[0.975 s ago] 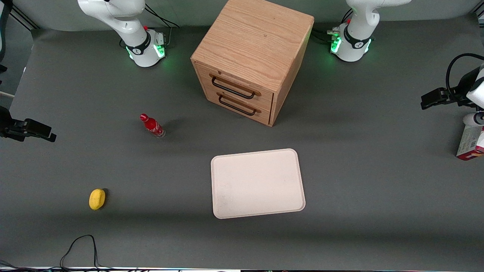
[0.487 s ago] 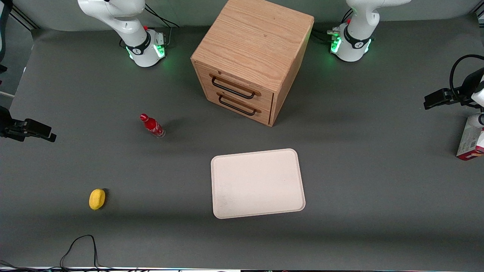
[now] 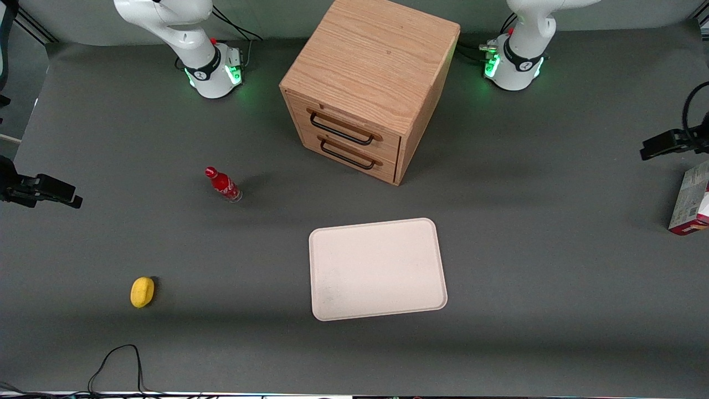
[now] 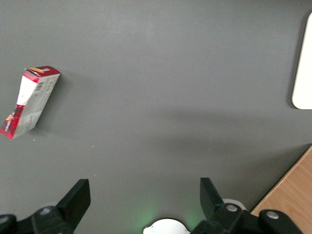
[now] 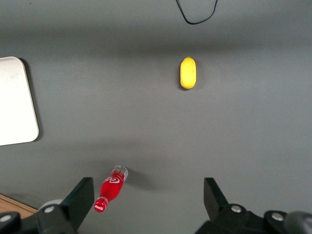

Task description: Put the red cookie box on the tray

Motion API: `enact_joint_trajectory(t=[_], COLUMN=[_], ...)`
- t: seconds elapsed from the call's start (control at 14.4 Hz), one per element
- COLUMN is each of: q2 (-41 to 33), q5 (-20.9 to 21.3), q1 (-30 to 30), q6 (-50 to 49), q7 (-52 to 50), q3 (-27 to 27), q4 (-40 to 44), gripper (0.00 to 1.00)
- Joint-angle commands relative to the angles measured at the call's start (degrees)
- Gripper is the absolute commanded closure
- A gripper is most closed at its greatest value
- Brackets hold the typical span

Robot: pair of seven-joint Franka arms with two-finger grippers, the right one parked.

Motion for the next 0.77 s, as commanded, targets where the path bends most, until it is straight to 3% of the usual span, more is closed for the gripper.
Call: enact_joint_trajectory(t=[0.0,0.42,0.7], q2=[2.2,9.3,17.3], q5=[0.3,2.8,3.5], q1=[6.9,26.6,34.7], q6=[-1.6,-1.5,-0.4], q7=[9.6,41.0,56.5], q3=[-0.3,-0.2,-0.2], q4=[3.4,11.5,20.7], gripper=[0.00,0.00,0.00])
